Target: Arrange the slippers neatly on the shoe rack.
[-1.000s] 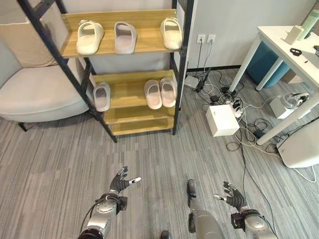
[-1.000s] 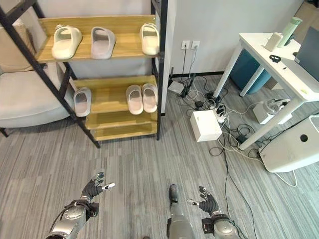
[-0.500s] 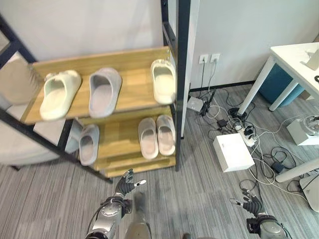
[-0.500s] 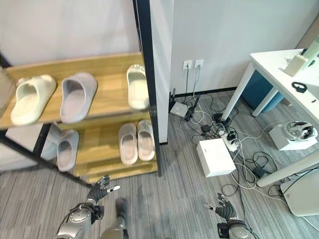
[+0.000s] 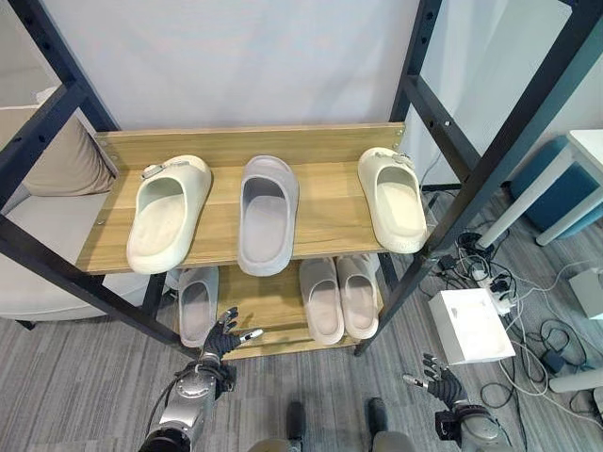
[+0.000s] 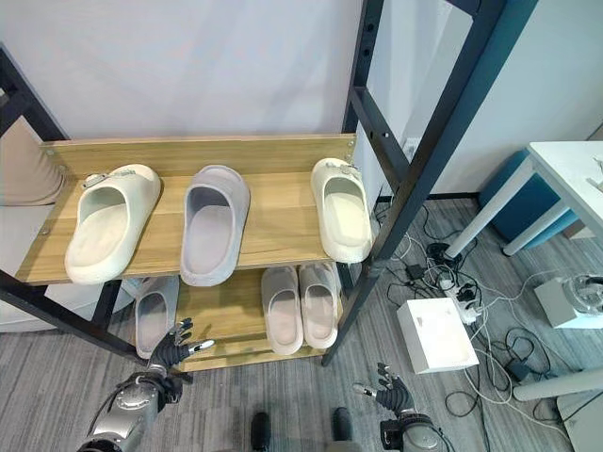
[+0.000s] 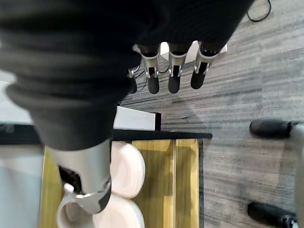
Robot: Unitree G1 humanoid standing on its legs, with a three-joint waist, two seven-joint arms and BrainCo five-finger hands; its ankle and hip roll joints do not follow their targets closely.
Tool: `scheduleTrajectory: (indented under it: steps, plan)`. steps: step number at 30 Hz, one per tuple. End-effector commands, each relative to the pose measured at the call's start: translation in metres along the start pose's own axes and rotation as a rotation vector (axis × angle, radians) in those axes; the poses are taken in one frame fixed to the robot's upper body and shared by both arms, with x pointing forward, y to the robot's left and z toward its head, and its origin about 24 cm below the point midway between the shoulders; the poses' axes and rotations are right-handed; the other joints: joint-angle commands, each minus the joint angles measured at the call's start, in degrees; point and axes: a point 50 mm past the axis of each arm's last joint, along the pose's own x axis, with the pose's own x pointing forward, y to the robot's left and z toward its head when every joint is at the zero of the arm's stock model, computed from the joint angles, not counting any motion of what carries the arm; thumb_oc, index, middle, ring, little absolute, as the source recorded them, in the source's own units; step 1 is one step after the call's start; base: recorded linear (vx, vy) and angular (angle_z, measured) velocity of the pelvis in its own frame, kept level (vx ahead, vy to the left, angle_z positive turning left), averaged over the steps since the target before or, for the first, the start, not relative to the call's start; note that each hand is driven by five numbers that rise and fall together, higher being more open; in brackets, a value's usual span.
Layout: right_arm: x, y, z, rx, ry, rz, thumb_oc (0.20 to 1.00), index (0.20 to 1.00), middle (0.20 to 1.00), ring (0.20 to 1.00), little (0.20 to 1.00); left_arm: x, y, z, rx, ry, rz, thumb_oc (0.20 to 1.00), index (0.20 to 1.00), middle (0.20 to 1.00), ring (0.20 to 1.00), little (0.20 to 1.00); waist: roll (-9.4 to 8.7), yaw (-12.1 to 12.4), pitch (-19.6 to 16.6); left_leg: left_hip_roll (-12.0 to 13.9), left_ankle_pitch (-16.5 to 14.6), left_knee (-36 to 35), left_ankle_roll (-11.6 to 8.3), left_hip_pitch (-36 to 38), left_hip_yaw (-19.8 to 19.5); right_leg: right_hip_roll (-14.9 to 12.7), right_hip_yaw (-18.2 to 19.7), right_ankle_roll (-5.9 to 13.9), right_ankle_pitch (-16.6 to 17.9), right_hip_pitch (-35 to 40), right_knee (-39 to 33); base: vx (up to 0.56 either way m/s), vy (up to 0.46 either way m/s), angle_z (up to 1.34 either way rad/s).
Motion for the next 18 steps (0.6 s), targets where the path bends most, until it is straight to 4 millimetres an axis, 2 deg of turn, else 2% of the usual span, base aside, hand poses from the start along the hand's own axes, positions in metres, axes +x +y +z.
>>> scheduleTrajectory:
  steps: [1, 2, 5, 7, 10, 13, 14, 18]
  plan:
    - [0.003, -0.02, 0.025, -0.038, -0.107, -0.038, 1.0, 1.0, 1.0, 1.0, 1.0, 0.01, -0.002, 0.032, -0.049, -0.133, -0.002, 1.0, 1.0, 1.0, 1.0, 1.0, 1.73, 0.31, 0.85, 9.33, -2.1, 0.81, -7.29, 3.57, 3.19, 2.14, -1.15, 0.79, -5.64, 4.54, 2.81, 0.02, -0.21, 0.14]
    - [0.001, -0.024, 0.025, -0.065, -0.11, -0.04, 1.0, 1.0, 1.0, 1.0, 1.0, 0.007, -0.002, 0.026, -0.056, -0.113, -0.003, 1.0, 1.0, 1.0, 1.0, 1.0, 2.23, 0.5, 1.15, 10.2, -0.92, 0.85, -8.17, 3.48, 1.94, 3.13, -1.56, -0.2, -6.67, 5.4, 2.97, 0.01, -0.241, 0.28]
    - [0.0, -0.03, 0.025, -0.07, -0.107, -0.055, 1.0, 1.0, 1.0, 1.0, 1.0, 0.006, -0.002, 0.027, -0.056, -0.118, -0.005, 1.0, 1.0, 1.0, 1.0, 1.0, 2.47, 0.57, 1.38, 10.29, -0.72, 1.31, -8.5, 2.84, 1.03, 3.55, -2.37, -0.71, -7.14, 5.67, 3.05, -0.02, -0.115, 0.36]
    - [0.001, -0.04, 0.024, -0.084, -0.092, -0.089, 1.0, 1.0, 1.0, 1.0, 1.0, 0.007, -0.007, 0.031, -0.08, -0.135, -0.021, 1.0, 1.0, 1.0, 1.0, 1.0, 2.39, 0.82, 2.66, 10.91, -1.09, 6.34, -9.59, -0.46, -0.84, 3.22, -3.67, -1.35, -7.51, 5.71, 3.67, -0.09, 0.005, 0.26]
    - [0.001, -0.05, 0.027, -0.108, -0.093, -0.136, 1.0, 1.0, 1.0, 1.0, 1.0, 0.008, -0.014, 0.037, -0.067, -0.159, -0.044, 1.0, 1.0, 1.0, 1.0, 1.0, 2.32, 0.54, 3.11, 14.98, 0.5, 6.52, -11.01, -1.55, -0.28, 1.85, -4.86, -0.56, -7.36, 5.5, 3.69, -0.07, 0.154, 0.41]
    - [-0.002, -0.051, 0.021, -0.119, -0.075, -0.136, 1.0, 1.0, 1.0, 1.0, 1.0, 0.005, -0.02, 0.031, -0.054, -0.143, -0.073, 1.0, 1.0, 1.0, 1.0, 1.0, 3.34, 0.01, 1.33, 15.42, 0.01, 1.32, -10.83, 1.17, 0.11, 1.22, -5.24, 0.66, -7.33, 5.85, 3.57, 0.06, 0.191, 0.3]
    - [0.0, -0.049, 0.02, -0.128, -0.062, -0.137, 1.0, 1.0, 1.0, 1.0, 1.0, 0.006, -0.025, 0.032, -0.029, -0.145, -0.097, 1.0, 1.0, 1.0, 1.0, 1.0, 3.33, -0.46, 0.2, 14.37, -0.2, 0.35, -10.75, 1.31, 0.26, -0.1, -5.39, 1.39, -6.32, 5.5, 3.65, 0.07, 0.205, 0.19]
    - [0.003, -0.037, 0.022, -0.124, -0.07, -0.089, 1.0, 1.0, 1.0, 1.0, 1.0, 0.005, -0.02, 0.036, -0.003, -0.16, -0.102, 1.0, 1.0, 1.0, 1.0, 1.0, 2.25, 0.25, -0.68, 13.0, -1.35, 0.1, -10.02, 2.11, 1.85, -1.78, -5.1, 2.31, -4.86, 5.33, 2.9, 0.04, 0.15, 0.14]
